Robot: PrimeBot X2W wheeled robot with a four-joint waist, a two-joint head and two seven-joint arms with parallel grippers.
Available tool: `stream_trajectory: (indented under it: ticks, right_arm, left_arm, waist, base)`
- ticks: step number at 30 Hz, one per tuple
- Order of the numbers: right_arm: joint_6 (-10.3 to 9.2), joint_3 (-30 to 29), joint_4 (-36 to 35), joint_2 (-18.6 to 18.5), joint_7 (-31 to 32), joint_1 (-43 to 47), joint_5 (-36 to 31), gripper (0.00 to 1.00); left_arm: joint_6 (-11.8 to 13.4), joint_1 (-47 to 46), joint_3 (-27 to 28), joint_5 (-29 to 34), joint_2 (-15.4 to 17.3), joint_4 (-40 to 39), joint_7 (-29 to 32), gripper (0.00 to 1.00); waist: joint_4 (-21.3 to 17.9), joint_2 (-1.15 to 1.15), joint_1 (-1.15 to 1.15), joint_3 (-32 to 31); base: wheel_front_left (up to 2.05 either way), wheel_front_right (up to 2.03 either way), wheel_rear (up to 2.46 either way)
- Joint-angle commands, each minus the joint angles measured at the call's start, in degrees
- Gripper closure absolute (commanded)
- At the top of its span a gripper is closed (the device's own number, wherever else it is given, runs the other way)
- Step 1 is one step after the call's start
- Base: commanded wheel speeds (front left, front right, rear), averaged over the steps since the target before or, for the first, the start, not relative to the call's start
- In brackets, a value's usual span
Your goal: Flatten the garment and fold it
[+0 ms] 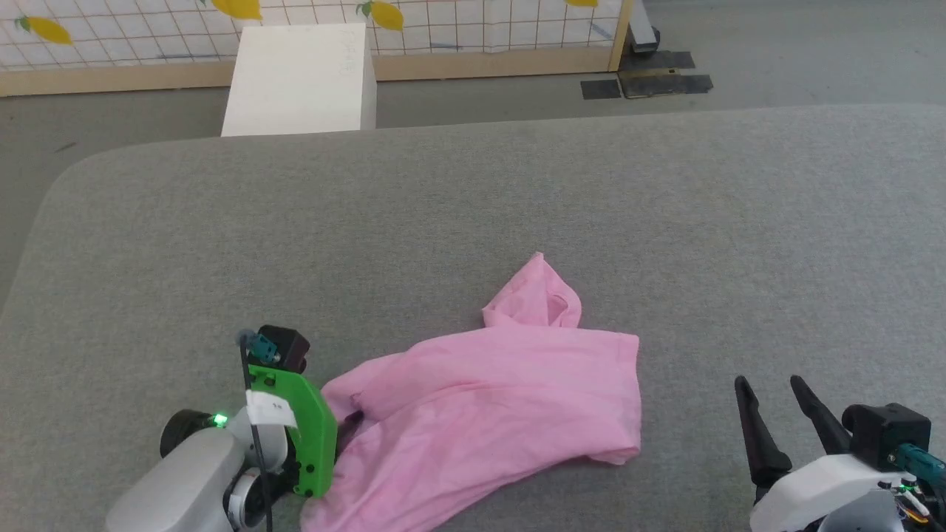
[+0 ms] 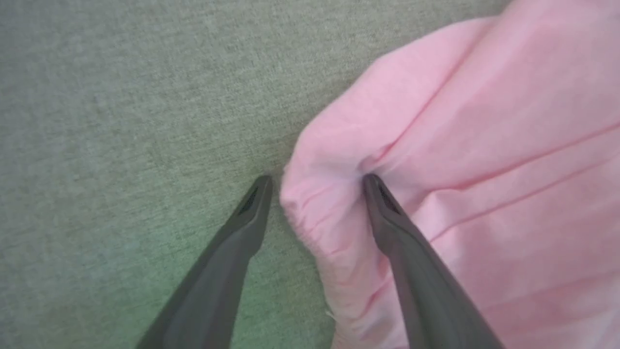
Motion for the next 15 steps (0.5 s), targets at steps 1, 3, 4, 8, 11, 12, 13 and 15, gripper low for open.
stream_trajectory:
  ticks: [1,3,4,8,11,12,13,15]
  right_arm:
    - [-0.09,0.10,0.25,0.09,-0.46,-1.20,0.36,0.00]
    - [-0.09,0.15,0.52,0.09,-0.56,-1.35,0.50,0.00]
    - [-0.09,0.13,0.65,0.09,-0.59,-1.38,0.55,0.00]
    - [-0.09,-0.06,1.17,0.09,-0.78,-1.28,0.80,0.00]
    - [-0.09,-0.47,1.38,0.09,-0.89,-1.17,0.91,0.00]
    - [-0.09,-0.57,1.41,0.09,-0.95,-1.16,0.94,0.00]
    - [-0.09,-0.68,1.47,0.09,-0.98,-1.09,0.98,0.00]
    - [-0.09,-0.77,1.61,0.09,-0.96,-0.96,1.01,0.00]
  left_arm:
    - [-0.78,0.13,-1.22,-0.60,-0.58,1.76,1.91,0.62]
    - [-1.43,-0.22,-1.32,-0.85,-0.83,2.56,2.08,1.00]
    - [-1.48,-0.56,-1.23,-0.60,-0.85,2.68,1.54,1.00]
    - [-0.29,-2.42,0.12,1.64,-0.72,1.50,-3.85,1.00]
    - [1.45,-3.76,1.72,3.78,-0.06,-1.36,-9.04,1.00]
    - [1.97,-4.02,2.15,4.35,0.29,-2.55,-10.28,1.00]
    - [2.79,-4.20,2.74,5.11,0.87,-4.27,-11.81,1.00]
    - [4.43,-3.87,3.76,6.08,2.10,-7.89,-13.84,1.00]
  waist:
    - [-0.88,0.40,0.00,0.70]
    - [-1.04,0.40,0.00,0.75]
    - [-1.05,0.40,0.00,0.75]
    - [-0.66,0.40,0.00,0.39]
    - [0.10,0.40,0.00,-0.10]
    - [0.37,0.40,0.00,-0.29]
    - [0.66,0.40,0.00,-0.54]
    - [1.16,0.40,0.00,-1.11]
  base:
    - [0.00,0.00,0.00]
    - [0.00,0.00,0.00]
    - [0.00,0.00,0.00]
    - [0.00,0.00,0.00]
    - [0.00,0.00,0.00]
    - [0.00,0.00,0.00]
    - [0.00,0.00,0.00]
    - [0.00,0.00,0.00]
